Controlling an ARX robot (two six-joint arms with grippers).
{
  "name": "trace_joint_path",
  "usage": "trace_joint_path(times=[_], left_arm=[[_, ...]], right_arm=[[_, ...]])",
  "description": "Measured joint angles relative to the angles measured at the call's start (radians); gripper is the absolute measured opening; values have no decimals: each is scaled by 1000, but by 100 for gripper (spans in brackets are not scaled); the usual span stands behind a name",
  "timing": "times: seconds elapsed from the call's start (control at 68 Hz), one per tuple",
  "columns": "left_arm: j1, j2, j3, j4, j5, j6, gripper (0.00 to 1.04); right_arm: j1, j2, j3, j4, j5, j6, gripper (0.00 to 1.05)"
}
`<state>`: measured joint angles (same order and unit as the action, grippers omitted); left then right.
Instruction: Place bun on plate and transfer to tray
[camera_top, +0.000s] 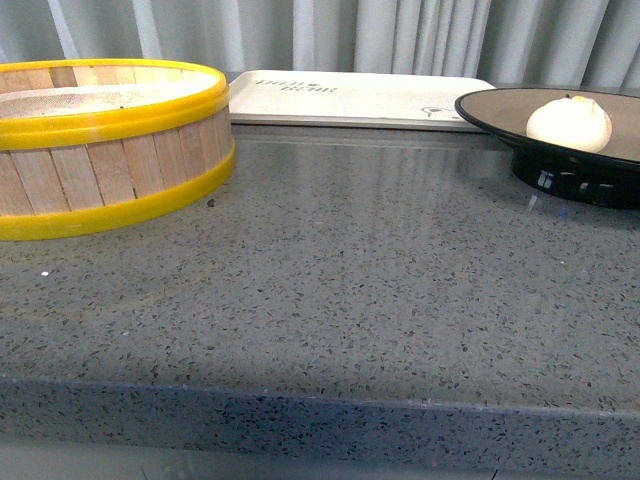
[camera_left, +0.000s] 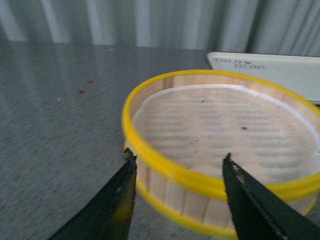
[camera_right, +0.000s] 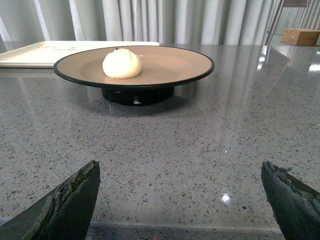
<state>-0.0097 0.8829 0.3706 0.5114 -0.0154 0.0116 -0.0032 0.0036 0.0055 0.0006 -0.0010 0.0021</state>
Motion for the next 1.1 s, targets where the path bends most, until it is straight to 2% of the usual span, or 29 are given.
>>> trace_joint_path(times=[0.265,1.103], left_arm=[[8,-153,-159,0,16,-10,4],[8,-503,-343,-162,15,-14,4]], right_arm=[[0,0,0,0,0,0,96],[0,0,0,0,0,0,96]])
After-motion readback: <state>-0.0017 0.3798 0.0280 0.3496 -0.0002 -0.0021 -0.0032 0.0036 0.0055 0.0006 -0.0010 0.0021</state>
